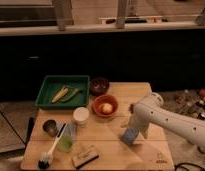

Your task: Place sponge in paper cup

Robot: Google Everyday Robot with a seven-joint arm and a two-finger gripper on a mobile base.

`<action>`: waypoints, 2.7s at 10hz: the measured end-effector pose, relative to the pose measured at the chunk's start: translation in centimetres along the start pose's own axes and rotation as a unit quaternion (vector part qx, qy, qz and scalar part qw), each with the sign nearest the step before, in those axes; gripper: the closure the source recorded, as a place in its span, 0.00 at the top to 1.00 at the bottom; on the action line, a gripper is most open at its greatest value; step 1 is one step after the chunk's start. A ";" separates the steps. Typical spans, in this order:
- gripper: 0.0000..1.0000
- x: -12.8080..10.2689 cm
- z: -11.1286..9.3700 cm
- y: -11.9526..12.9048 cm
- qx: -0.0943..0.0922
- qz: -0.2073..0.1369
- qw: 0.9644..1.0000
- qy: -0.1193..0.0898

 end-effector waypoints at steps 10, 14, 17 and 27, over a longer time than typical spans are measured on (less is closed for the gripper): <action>0.76 0.6 3.6 1.9 0.004 0.002 1.000 -0.029; 0.37 0.8 3.3 2.3 0.007 0.000 0.999 -0.033; 0.06 0.5 2.4 2.6 0.006 -0.006 1.000 -0.027; 0.00 -0.7 -4.0 -0.1 0.010 -0.042 0.999 0.006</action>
